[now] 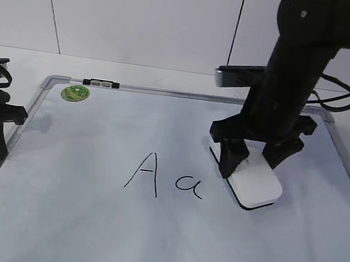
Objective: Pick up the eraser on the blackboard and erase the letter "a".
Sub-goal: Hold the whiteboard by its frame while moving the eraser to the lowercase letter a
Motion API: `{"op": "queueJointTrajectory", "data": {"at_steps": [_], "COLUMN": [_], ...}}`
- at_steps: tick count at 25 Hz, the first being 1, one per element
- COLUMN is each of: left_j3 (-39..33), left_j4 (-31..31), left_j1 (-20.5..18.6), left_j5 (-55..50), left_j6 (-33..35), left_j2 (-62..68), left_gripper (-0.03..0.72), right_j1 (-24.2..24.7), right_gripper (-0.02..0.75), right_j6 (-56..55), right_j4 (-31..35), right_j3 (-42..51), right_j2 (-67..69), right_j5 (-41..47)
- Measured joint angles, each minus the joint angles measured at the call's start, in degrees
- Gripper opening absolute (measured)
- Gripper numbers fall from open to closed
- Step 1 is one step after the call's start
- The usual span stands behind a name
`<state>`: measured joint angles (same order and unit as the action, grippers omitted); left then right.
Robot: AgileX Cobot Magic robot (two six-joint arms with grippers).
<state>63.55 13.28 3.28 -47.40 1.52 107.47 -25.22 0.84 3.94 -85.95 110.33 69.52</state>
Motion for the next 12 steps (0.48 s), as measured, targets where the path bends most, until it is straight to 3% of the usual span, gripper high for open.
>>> {"op": "queueJointTrajectory", "data": {"at_steps": [12], "left_j3": [0.00], "left_j4": [0.00], "left_j1": [0.00], "left_j5": [0.00], "left_j6": [0.00], "left_j2": [0.00], "left_gripper": [0.017], "right_j1": [-4.17], "right_gripper": [0.542], "right_j6": [-0.22], "right_j4": [-0.21], "right_j3": [-0.13], "right_j2": [4.95], "right_j5": [0.00]}}
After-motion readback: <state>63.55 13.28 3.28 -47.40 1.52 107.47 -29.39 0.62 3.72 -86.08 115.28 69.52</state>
